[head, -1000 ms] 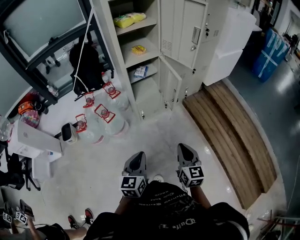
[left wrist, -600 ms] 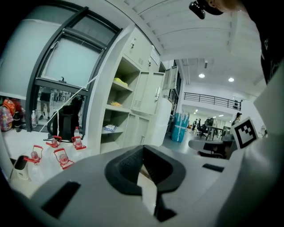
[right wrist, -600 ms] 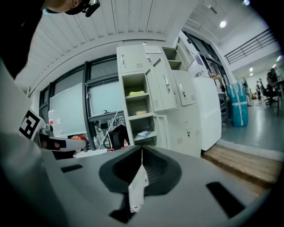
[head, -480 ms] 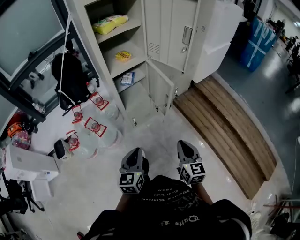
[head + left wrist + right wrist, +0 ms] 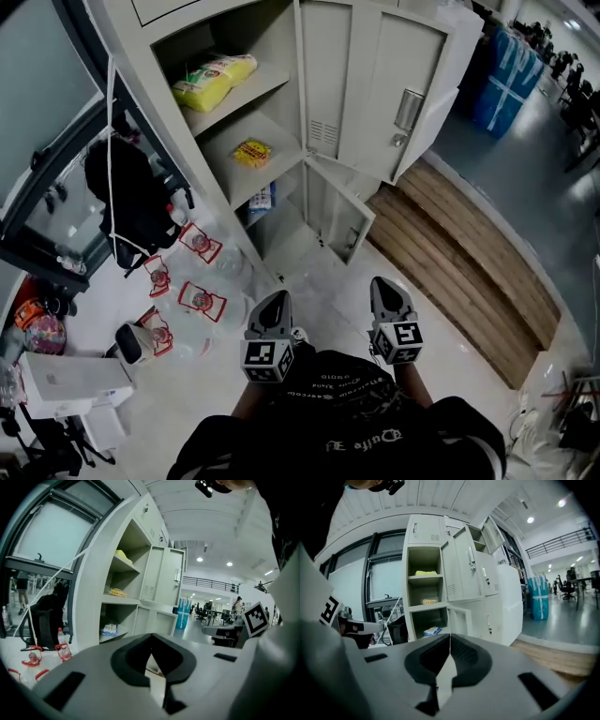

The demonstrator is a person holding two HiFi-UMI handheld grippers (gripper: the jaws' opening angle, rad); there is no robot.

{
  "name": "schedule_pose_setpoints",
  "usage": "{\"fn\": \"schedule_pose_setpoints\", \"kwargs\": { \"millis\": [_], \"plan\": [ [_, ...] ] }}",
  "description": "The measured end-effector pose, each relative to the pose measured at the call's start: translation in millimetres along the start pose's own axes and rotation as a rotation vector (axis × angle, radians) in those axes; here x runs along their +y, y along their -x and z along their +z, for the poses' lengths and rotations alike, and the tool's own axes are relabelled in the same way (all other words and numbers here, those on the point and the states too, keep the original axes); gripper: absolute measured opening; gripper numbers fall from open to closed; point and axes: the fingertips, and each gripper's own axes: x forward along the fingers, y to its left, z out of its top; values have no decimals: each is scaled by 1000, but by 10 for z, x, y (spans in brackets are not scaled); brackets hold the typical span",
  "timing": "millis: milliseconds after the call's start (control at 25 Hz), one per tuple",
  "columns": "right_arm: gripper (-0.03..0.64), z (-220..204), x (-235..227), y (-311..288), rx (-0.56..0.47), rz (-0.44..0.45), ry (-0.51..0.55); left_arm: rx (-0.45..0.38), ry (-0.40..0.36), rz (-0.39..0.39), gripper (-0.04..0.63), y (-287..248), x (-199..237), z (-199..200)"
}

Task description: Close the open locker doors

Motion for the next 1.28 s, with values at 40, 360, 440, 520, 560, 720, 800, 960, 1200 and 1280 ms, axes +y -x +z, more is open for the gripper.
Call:
{"fn": "schedule_pose_setpoints", "kwargs": {
  "millis": [40, 360, 440, 520, 560, 720, 800, 960, 1200, 1280],
  "plan": [
    [6, 35, 31, -74, -4, -8, 1, 2, -4, -9, 8, -60, 75, 31],
    [6, 66, 275, -522, 11, -31, 34, 23, -30, -81, 8, -477, 409, 126],
    [6, 47, 280, -573, 29, -28, 48, 27, -33, -90, 8, -546, 432, 139],
    [6, 45, 256, -583, 39, -35, 50, 36, -26, -97, 8, -587, 433, 140],
    [6, 54, 224, -584, 35, -41, 37, 42, -20, -99, 8, -604, 428, 136],
    [6, 137, 1, -634, 26, -54, -2, 45, -9, -83, 8, -717, 395, 160],
    [6, 197, -97, -653, 26, -47, 16, 38, 4, -63, 8, -756, 371, 183],
    [14, 283, -315, -724, 36, -23, 24, 38, 16, -22, 8, -815, 308, 212],
    [156, 379, -471, -910, 58, 94, 60, 45, 48, 48, 8, -875, 300, 187],
    [161, 422, -517, -984, 60, 133, 72, 52, 52, 66, 8, -894, 289, 160]
  ]
}}
